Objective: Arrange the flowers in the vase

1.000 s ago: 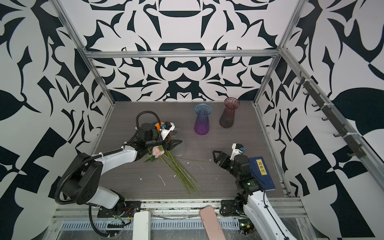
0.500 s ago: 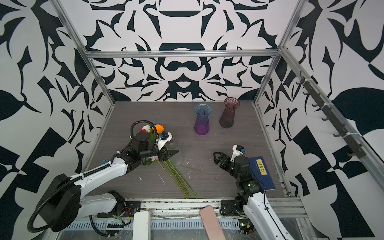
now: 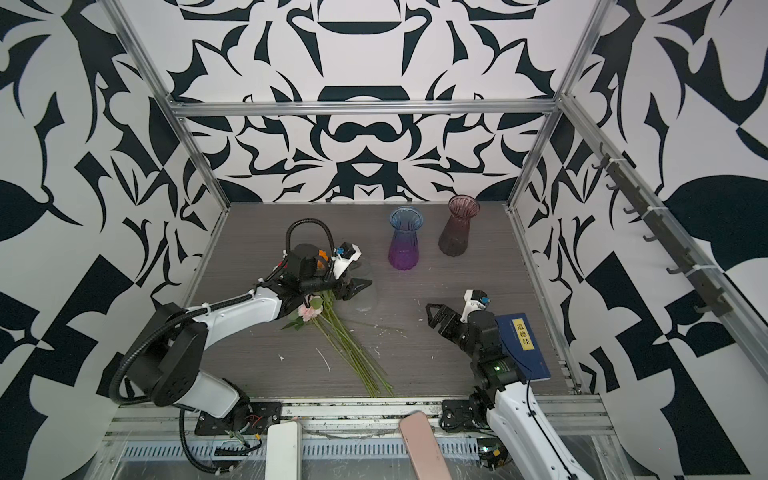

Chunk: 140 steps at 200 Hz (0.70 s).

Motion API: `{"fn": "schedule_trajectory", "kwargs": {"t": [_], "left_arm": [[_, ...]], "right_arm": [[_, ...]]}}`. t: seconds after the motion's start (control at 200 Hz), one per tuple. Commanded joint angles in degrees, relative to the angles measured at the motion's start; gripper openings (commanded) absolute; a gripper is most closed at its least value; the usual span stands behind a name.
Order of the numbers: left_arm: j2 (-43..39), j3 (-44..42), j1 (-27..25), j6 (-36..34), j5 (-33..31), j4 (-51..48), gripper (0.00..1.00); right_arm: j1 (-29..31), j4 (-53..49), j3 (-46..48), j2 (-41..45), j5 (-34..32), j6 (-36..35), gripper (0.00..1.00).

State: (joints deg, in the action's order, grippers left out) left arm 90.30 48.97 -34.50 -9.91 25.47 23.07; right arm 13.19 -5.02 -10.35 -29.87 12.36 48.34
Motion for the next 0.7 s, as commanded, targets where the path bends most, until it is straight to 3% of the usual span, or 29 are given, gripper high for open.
{"fn": "schedule_trajectory", "kwargs": {"t": [0.0, 0.245, 0.4, 0.525, 0.56, 0.695], "left_arm": [[3.3, 3.0, 0.1, 0.6, 0.5, 2.7, 0.56], [5.5, 4.2, 0.2, 0.2, -1.7, 2.4, 0.57], [3.4, 2.4, 0.1, -1.2, -4.0, 0.6, 0.69], [0.9, 2.3, 0.2, -1.3, -3.6, -1.8, 0.84], [-0.3, 2.7, 0.1, -1.1, -3.1, -2.7, 1.00], [-7.4, 4.4, -1.0, -1.1, -5.8, -9.4, 0.99]], "right_arm": [[-0.2, 2.7, -0.6, -0.8, 0.2, -0.8, 0.98], [-0.2, 5.2, -1.9, -5.9, 1.2, -1.8, 0.98], [-0.3, 6.4, -2.6, -8.4, 1.8, -2.1, 0.98], [-0.4, 6.6, -2.7, -9.0, 1.8, -2.1, 0.98], [-0.4, 6.6, -2.7, -9.0, 1.8, -2.1, 0.98], [-0.4, 6.3, -2.9, -9.0, 1.9, -2.2, 0.98]]}}
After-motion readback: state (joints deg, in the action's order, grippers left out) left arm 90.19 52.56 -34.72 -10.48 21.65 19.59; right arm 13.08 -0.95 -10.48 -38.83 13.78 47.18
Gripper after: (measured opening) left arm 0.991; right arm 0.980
